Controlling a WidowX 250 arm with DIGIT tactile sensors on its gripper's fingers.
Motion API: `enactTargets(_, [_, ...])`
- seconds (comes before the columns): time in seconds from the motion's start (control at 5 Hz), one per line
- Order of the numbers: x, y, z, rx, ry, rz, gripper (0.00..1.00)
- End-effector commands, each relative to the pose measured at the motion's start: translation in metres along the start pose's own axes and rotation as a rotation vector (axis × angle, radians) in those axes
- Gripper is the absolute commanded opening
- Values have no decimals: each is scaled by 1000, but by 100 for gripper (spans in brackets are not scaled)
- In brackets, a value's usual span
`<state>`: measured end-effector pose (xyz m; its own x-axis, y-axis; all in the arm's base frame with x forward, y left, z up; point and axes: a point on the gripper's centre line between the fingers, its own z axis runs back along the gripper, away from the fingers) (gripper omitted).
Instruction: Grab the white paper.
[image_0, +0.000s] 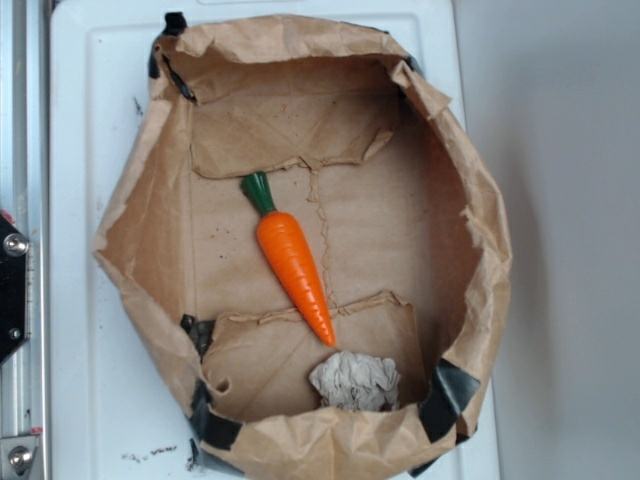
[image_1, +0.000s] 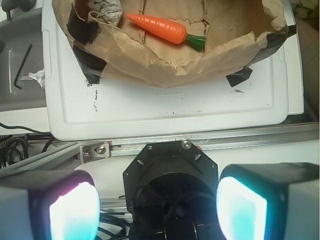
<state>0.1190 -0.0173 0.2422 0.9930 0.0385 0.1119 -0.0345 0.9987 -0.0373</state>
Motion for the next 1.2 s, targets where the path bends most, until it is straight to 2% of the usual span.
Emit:
enactTargets(0.0, [0, 0, 0, 0, 0, 0, 100])
enactTargets(0.4, [47, -39, -20, 63, 30, 10, 100])
enactTargets(0.6, [70, -36, -25, -49, -5, -140, 100])
enactTargets(0.8, [87, -21, -25, -81, -73, -247, 100])
enactTargets(1.0, [115, 12, -21, -143, -185, -334, 100])
